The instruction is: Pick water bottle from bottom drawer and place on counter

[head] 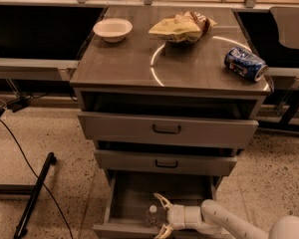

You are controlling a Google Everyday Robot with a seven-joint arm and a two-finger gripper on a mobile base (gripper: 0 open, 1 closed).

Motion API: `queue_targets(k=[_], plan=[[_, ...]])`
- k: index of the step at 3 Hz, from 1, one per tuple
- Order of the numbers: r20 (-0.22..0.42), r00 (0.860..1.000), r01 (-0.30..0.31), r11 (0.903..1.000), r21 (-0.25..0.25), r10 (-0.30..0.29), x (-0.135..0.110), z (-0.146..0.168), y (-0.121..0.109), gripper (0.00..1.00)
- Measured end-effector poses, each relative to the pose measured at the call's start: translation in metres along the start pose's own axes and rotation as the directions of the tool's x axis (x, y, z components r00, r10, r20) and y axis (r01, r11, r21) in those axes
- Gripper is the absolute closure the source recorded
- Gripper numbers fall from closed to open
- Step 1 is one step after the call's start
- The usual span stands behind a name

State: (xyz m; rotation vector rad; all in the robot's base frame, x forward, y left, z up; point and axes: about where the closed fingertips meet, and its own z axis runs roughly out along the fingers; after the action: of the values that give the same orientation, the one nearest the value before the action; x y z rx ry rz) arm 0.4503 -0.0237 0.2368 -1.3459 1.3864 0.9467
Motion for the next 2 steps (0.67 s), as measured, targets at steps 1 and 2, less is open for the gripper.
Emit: queue_targets(k=[1,2], plan=[[-0.084,0.996,0.019,0.999,0.041,-0.015,-0.001,0.019,0.001,0.0],[-0.151,0.988,-0.035,0.9985,0.041,0.041,0.011,0.034,-0.005,0.0]])
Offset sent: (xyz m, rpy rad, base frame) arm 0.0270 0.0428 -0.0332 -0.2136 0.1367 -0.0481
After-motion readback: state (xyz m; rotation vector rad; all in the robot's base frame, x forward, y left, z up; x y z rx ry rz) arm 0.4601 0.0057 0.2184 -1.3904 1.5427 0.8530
